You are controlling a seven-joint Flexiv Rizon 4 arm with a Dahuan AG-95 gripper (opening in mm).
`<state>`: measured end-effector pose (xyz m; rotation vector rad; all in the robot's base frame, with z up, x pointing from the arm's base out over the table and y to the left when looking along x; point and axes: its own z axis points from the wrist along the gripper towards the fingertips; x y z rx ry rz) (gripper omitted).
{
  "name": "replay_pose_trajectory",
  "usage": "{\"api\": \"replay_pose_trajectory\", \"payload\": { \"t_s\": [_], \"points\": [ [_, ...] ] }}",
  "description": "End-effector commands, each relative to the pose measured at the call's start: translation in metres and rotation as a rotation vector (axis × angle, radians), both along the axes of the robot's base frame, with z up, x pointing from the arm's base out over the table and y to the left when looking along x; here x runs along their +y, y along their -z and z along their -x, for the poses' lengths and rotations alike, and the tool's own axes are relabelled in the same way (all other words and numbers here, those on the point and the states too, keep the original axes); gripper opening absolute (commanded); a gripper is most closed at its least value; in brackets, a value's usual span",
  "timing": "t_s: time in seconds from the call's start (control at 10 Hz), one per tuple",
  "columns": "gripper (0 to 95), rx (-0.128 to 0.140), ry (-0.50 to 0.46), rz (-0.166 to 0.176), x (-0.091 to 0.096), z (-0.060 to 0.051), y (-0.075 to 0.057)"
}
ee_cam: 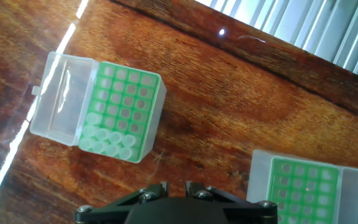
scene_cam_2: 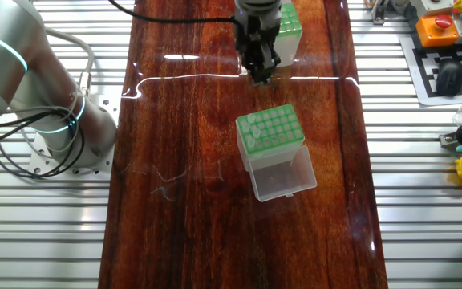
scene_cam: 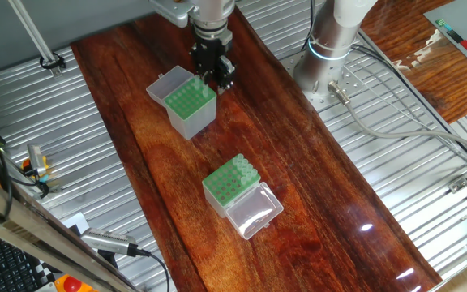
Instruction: Transfer all large pipette tips from one holder to another
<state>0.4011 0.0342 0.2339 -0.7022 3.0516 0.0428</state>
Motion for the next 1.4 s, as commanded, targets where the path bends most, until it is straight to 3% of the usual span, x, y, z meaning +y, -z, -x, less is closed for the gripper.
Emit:
{"api": "replay_pose_trajectory", "payload": {
  "t_s": [0.1, 0.4, 0.6, 0.8, 1.2, 1.4],
  "points": [
    [38.0, 0.002, 0.003, -0.001, 0.0, 0.001, -0.001],
    [38.0, -0.004, -0.045, 0.005, -0.004, 0.0, 0.001],
    [38.0, -0.022, -0.135, -0.006, -0.03, -0.002, 0.015],
    [38.0, -0.021, -0.257, 0.018, -0.061, -0.006, 0.027],
    [38.0, -0.015, -0.211, 0.02, -0.064, -0.008, 0.029],
    [38.0, 0.003, -0.182, 0.036, -0.064, -0.008, 0.029]
  ]
}}
